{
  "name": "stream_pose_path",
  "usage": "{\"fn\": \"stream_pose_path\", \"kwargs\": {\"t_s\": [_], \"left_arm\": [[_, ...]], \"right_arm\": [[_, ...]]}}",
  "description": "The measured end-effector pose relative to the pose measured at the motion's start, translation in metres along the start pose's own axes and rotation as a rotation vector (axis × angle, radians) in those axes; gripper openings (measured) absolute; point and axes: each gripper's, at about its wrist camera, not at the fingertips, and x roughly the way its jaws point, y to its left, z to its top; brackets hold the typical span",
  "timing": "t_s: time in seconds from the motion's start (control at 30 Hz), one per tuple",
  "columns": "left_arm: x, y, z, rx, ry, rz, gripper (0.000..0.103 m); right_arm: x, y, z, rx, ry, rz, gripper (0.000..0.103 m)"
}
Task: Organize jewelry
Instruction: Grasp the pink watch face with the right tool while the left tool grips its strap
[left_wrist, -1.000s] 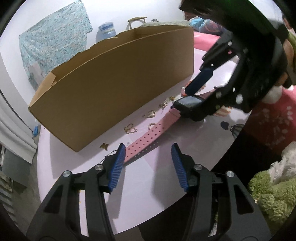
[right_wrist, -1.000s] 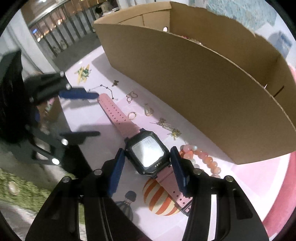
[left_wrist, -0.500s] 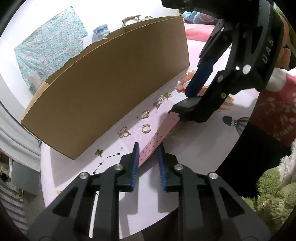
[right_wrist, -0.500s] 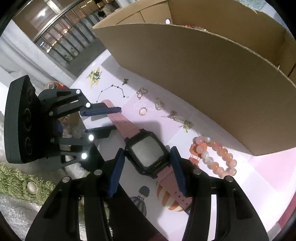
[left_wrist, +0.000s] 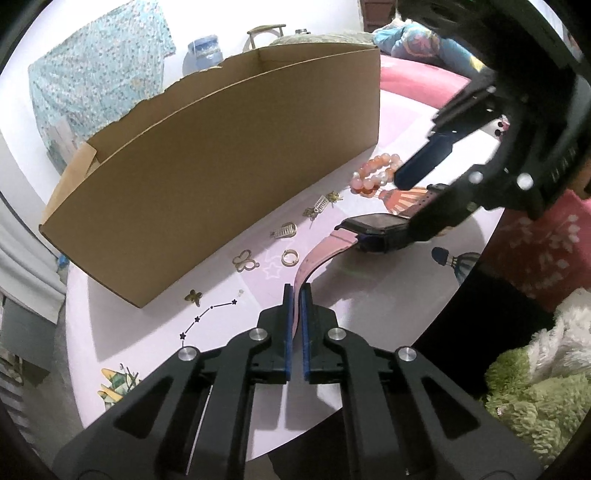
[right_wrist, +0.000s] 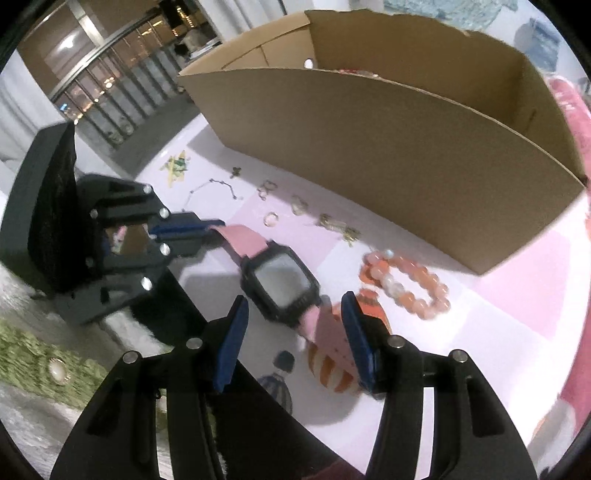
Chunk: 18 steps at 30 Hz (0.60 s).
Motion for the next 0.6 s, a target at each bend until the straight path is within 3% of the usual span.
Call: {"fn": "stream_pose_path", "kwargs": {"t_s": [0.27, 0.43, 0.6], "left_arm": [[0.000, 0.003, 0.002, -0.058, 0.021, -0.051, 0.003], [0.002, 0.012, 0.005, -0.098, 0.027, -0.080, 0.003], [0.004, 0.020, 0.006, -0.133, 0.035, -0.114, 0.003]], "right_arm": [[0.005, 0.020, -0.018, -0.107, -0.005, -0.207, 0.051], [0.014, 0.024, -0.025, -0.183, 0.019, -0.340, 0.037], [0.016, 0.030, -0.028, -0.223, 0.009, -0.376, 0.030]]}}
